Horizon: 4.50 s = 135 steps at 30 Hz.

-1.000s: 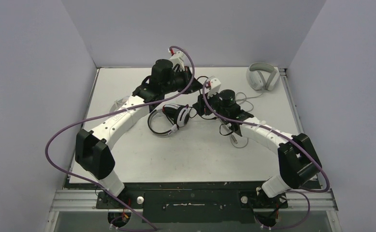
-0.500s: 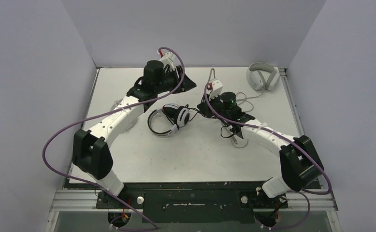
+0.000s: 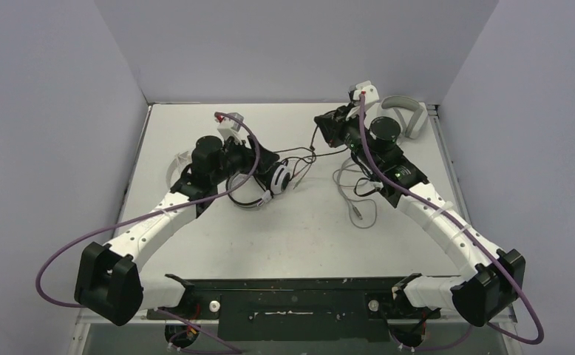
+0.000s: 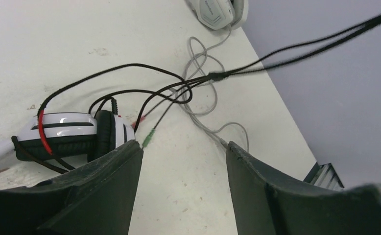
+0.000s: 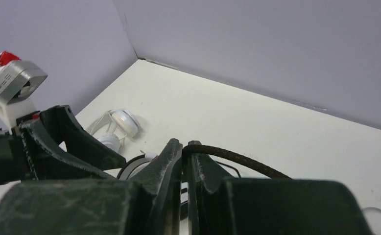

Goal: Wrap the headphones
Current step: Untie the headphones cable at the center of the board.

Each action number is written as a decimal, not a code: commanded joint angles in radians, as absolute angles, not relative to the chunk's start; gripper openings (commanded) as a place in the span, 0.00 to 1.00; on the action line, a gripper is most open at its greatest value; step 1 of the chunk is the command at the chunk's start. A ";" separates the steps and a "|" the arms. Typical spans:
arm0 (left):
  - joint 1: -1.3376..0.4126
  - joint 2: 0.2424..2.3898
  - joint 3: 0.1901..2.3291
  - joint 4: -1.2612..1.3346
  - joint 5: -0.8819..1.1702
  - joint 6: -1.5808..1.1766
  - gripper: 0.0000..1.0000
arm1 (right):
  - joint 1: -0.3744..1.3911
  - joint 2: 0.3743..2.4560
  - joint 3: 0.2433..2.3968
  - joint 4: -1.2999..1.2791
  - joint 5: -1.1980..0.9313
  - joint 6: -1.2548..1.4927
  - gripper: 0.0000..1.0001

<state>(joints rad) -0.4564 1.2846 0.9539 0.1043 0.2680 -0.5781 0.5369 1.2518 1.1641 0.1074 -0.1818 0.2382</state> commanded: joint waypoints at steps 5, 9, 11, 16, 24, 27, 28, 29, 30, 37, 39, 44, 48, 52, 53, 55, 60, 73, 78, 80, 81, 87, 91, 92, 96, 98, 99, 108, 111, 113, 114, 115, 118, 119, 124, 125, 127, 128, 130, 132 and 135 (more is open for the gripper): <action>-0.514 1.272 0.836 0.405 0.242 -0.329 0.60 | 0.495 1.272 1.223 0.031 -0.195 0.300 0.00; -0.572 1.307 0.845 0.460 0.263 -0.229 0.62 | 0.494 1.264 1.252 0.022 -0.233 0.321 0.00; -0.617 1.334 0.862 0.476 0.249 -0.161 0.63 | 0.493 1.256 1.265 0.026 -0.252 0.337 0.00; -0.691 1.446 0.929 0.524 0.269 -0.072 0.72 | 0.479 1.227 1.299 0.009 -0.291 0.376 0.00; -0.752 1.617 1.029 0.679 0.293 -0.118 0.79 | 0.440 1.145 1.328 0.021 -0.350 0.470 0.00; -0.758 1.661 1.044 0.717 0.308 -0.139 0.76 | 0.420 1.103 1.326 0.027 -0.353 0.497 0.00; -0.759 1.676 1.052 0.723 0.317 -0.145 0.74 | 0.415 1.094 1.318 0.035 -0.355 0.506 0.00; -0.759 1.693 1.060 0.726 0.330 -0.148 0.73 | 0.413 1.077 1.309 0.047 -0.358 0.516 0.00; -0.759 1.707 1.068 0.732 0.341 -0.153 0.71 | 0.411 1.067 1.303 0.057 -0.359 0.524 0.00; -0.760 1.749 1.073 0.791 0.306 -0.200 0.37 | 0.404 1.051 1.282 0.066 -0.368 0.542 0.00; -0.758 1.753 1.086 0.805 0.260 -0.213 0.38 | 0.404 1.048 1.262 0.077 -0.372 0.554 0.00; -0.759 1.780 1.154 0.775 0.269 -0.198 0.48 | 0.403 1.049 1.231 0.108 -0.393 0.590 0.00; -0.759 1.790 1.159 0.787 0.299 -0.195 0.42 | 0.402 1.044 1.220 0.109 -0.387 0.592 0.00; -0.763 1.783 1.137 0.809 0.369 -0.204 0.56 | 0.395 1.045 1.218 0.097 -0.381 0.591 0.00; -0.765 1.778 1.124 0.816 0.369 -0.205 0.57 | 0.393 1.044 1.216 0.098 -0.379 0.591 0.00; -0.768 1.769 1.093 0.843 0.328 -0.212 0.59 | 0.388 1.043 1.209 0.106 -0.380 0.597 0.00; -0.778 1.810 1.101 0.893 0.357 -0.256 0.58 | 0.387 1.052 1.207 0.135 -0.405 0.623 0.00; -0.725 1.724 1.171 0.815 0.261 -0.214 0.00 | 0.377 0.976 1.108 0.019 -0.322 0.549 0.00; -0.744 1.691 1.233 0.730 0.266 -0.175 0.00 | 0.371 0.967 1.070 0.023 -0.266 0.530 0.00; -0.753 1.667 1.184 0.747 0.231 -0.207 0.18 | 0.366 0.991 1.090 0.029 -0.243 0.524 0.00; -0.757 1.649 1.143 0.788 0.208 -0.241 0.29 | 0.365 1.006 1.100 0.035 -0.236 0.522 0.00; -0.843 1.611 1.010 0.844 0.132 -0.185 0.78 | 0.359 1.099 1.191 0.056 -0.306 0.528 0.00; -0.851 1.642 1.034 0.858 0.119 -0.177 0.96 | 0.359 1.115 1.221 0.069 -0.331 0.550 0.00; -0.851 1.650 1.039 0.859 0.116 -0.174 0.97 | 0.360 1.117 1.226 0.070 -0.333 0.553 0.00; -0.852 1.700 1.074 0.837 0.083 -0.167 0.97 | 0.360 1.121 1.247 0.073 -0.353 0.573 0.00; -0.848 1.737 1.093 0.837 0.066 -0.166 0.97 | 0.360 1.116 1.256 0.076 -0.356 0.583 0.00; -0.846 1.761 1.106 0.837 0.083 -0.164 0.97 | 0.359 1.112 1.262 0.075 -0.355 0.583 0.00; -0.785 1.875 1.208 0.841 0.165 -0.245 0.10 | 0.357 1.084 1.301 0.049 -0.332 0.559 0.00; -0.765 1.788 1.217 0.765 0.148 -0.201 0.00 | 0.357 1.068 1.276 0.021 -0.302 0.534 0.00; -0.766 1.733 1.244 0.677 0.116 -0.135 0.00 | 0.357 1.052 1.240 0.017 -0.285 0.523 0.00; -0.766 1.708 1.258 0.642 0.110 -0.113 0.00 | 0.357 1.043 1.221 0.017 -0.276 0.518 0.00; -0.767 1.688 1.276 0.608 0.106 -0.093 0.00 | 0.357 1.037 1.205 0.017 -0.268 0.516 0.00; -0.767 1.651 1.332 0.531 0.095 -0.057 0.00 | 0.355 1.023 1.168 0.010 -0.256 0.499 0.00; -0.768 1.646 1.356 0.511 0.097 -0.056 0.00 | 0.355 1.019 1.157 0.005 -0.251 0.488 0.00; -0.785 1.637 1.474 0.495 0.131 -0.105 0.00 | 0.356 1.010 1.088 0.003 -0.253 0.481 0.00; -0.785 1.637 1.474 0.512 0.137 -0.137 0.00 | 0.356 1.005 1.071 0.003 -0.251 0.485 0.00; -0.785 1.641 1.478 0.487 0.147 -0.194 0.00 | 0.355 0.991 1.055 0.005 -0.233 0.484 0.00; -0.790 1.641 1.476 0.460 0.160 -0.227 0.00 | 0.355 0.983 1.053 0.003 -0.217 0.476 0.00; -0.810 1.625 1.437 0.406 0.164 -0.278 0.00 | 0.355 0.974 1.068 -0.042 -0.149 0.453 0.00; -0.875 1.567 1.345 0.358 0.098 -0.287 0.00 | 0.352 0.984 1.118 -0.120 -0.076 0.420 0.00; -0.987 1.476 1.191 0.274 -0.031 -0.264 0.05 | 0.348 1.001 1.186 -0.226 -0.010 0.358 0.00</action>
